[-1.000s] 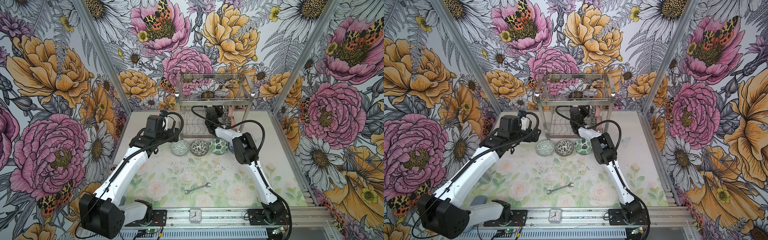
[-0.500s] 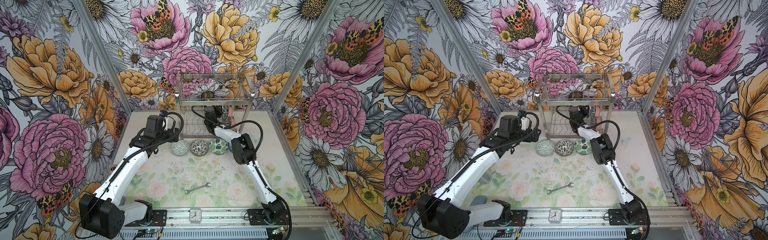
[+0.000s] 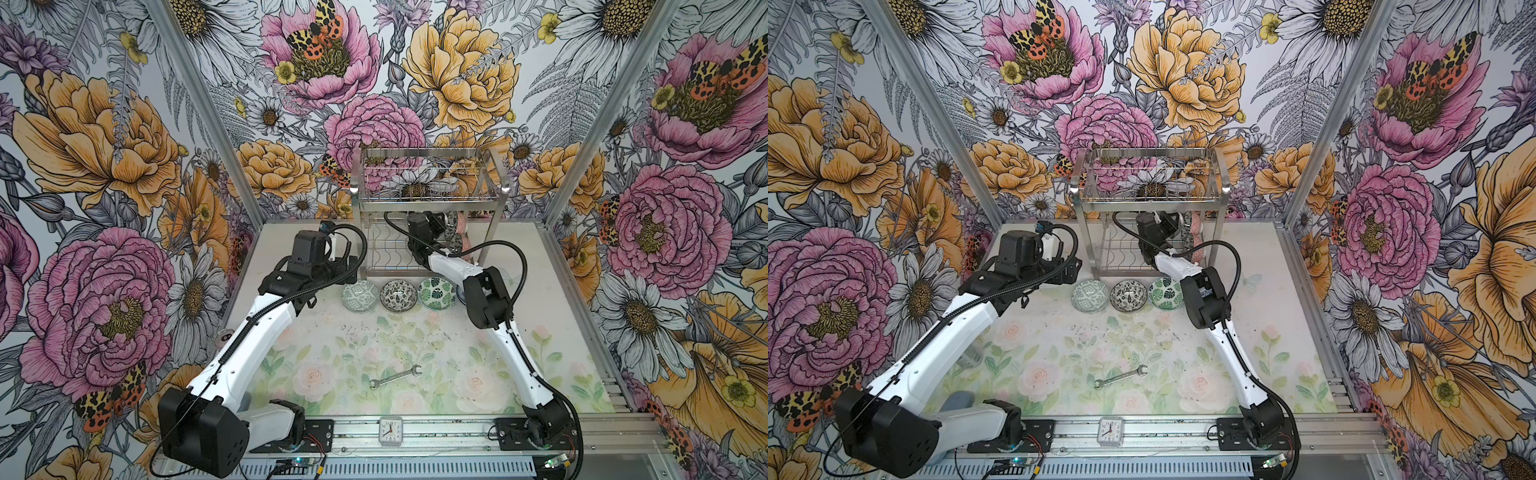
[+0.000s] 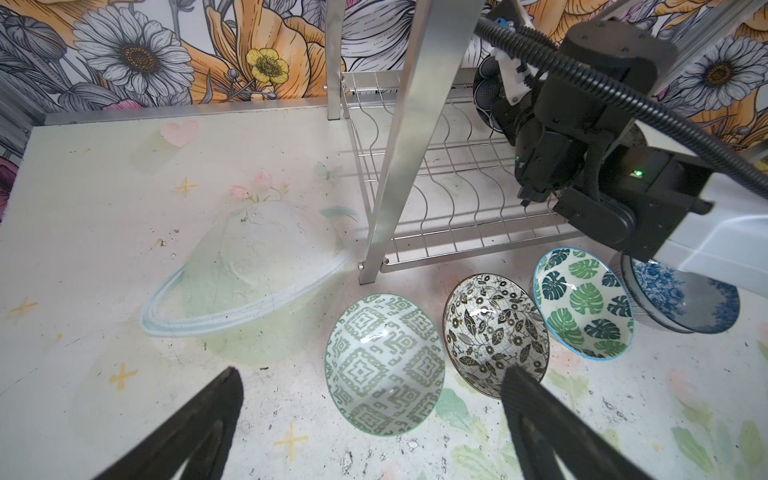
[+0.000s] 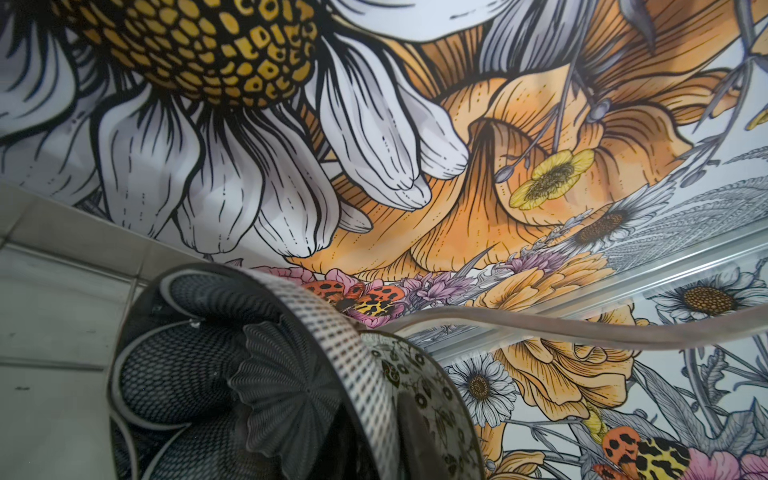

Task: Load the bowls into the dish rack
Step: 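Lower the dark blue bowl upright into the rack slot with the right gripper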

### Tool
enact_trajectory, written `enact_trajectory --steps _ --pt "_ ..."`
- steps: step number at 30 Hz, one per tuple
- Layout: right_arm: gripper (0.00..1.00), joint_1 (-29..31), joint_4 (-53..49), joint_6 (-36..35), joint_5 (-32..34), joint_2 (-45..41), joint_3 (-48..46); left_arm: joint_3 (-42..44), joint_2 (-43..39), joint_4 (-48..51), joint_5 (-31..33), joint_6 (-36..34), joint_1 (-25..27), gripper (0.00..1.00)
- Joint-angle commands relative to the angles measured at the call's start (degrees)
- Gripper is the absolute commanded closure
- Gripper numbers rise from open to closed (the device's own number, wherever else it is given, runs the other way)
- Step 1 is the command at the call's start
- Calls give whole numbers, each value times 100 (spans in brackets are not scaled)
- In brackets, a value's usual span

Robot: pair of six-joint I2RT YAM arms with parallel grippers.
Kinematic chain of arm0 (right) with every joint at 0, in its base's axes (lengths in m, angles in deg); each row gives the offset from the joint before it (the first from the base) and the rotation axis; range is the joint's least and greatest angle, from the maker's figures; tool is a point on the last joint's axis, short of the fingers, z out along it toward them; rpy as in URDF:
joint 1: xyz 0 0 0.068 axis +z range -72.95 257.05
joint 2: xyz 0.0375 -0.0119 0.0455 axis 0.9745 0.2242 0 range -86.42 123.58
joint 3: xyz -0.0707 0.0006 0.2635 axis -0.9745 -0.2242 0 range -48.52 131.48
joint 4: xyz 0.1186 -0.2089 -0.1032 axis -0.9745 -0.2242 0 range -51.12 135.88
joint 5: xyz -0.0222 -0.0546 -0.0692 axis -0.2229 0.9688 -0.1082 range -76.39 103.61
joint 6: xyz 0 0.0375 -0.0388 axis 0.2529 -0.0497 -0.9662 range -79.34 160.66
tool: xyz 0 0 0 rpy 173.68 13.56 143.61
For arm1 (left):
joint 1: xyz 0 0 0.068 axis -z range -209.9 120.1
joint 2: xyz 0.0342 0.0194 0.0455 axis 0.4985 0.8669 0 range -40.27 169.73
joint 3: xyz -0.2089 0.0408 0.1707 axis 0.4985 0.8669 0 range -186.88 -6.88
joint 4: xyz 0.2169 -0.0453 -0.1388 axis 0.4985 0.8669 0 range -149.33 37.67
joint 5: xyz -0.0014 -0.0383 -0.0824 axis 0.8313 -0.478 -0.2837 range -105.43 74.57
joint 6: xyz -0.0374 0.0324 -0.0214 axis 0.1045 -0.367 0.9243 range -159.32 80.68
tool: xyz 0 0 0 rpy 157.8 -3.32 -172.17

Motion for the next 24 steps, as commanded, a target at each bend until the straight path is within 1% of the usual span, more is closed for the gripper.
enact_trajectory --steps 1,6,15,22,24 --pt "79 25 -298 370 -106 -341 -111 71 -83 -118 -117 -47 -53 1" --pt "75 26 -388 478 -97 -447 -255 77 -93 -124 -143 -45 -45 1" --pt "66 40 -400 784 -132 -886 -821 78 -102 -117 -153 -39 -20 1" --pt "54 38 -323 831 -151 -1238 -1179 75 -135 -117 -153 -43 3 1" --pt "53 49 -312 838 -185 -1347 -1300 77 -144 -121 -148 -39 17 1"
